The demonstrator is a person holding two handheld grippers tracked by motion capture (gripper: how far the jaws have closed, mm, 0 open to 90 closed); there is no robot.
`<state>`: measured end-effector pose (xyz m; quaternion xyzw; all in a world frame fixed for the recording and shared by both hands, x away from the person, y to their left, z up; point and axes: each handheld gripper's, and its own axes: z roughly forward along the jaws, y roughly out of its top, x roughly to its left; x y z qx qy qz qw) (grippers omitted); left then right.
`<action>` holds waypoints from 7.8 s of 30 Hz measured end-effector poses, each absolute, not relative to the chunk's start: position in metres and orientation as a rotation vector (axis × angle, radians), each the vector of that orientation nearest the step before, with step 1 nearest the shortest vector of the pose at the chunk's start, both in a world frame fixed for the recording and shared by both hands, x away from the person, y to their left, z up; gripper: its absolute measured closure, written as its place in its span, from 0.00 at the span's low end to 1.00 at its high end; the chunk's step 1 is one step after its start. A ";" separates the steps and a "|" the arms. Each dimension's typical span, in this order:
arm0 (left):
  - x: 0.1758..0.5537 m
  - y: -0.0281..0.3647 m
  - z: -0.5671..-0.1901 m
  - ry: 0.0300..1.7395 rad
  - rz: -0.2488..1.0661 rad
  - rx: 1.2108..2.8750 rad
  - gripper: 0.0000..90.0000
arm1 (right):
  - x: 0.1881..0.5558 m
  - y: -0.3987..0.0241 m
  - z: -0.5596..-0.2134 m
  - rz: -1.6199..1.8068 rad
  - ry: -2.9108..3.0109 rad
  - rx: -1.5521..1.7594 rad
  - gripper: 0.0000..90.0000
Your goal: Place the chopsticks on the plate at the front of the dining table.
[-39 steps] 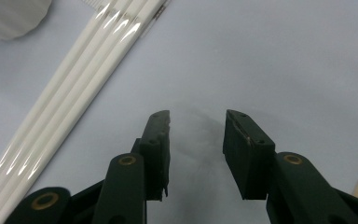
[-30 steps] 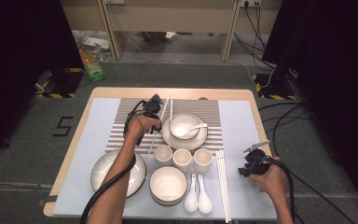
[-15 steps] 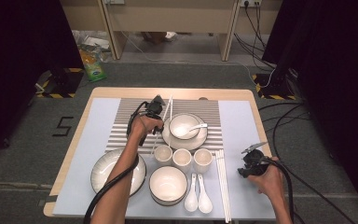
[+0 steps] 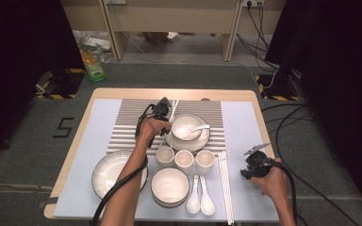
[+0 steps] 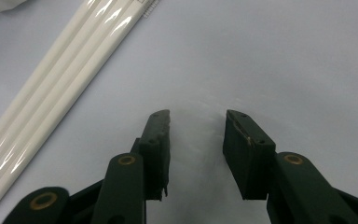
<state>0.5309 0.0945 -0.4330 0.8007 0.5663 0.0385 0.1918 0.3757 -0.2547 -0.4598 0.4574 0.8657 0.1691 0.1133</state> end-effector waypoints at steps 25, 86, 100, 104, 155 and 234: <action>0.529 0.095 -0.434 1.624 0.120 2.171 0.85 | 0.375 -0.254 -0.460 0.495 2.530 1.345 0.68; 0.511 0.105 -0.428 1.546 0.114 2.217 0.93 | 0.377 -0.253 -0.459 0.472 2.547 1.354 0.67; 0.520 0.102 -0.431 1.546 0.121 2.195 0.94 | 0.377 -0.254 -0.459 0.482 2.548 1.348 0.67; 0.522 0.101 -0.432 1.551 0.112 2.181 0.94 | 0.378 -0.254 -0.459 0.481 2.548 1.346 0.67; 0.504 0.113 -0.430 1.510 0.071 2.190 0.88 | 0.378 -0.254 -0.459 0.479 2.554 1.356 0.67; 0.496 0.105 -0.432 1.450 0.132 2.283 0.76 | 0.380 -0.252 -0.459 0.462 2.562 1.355 0.67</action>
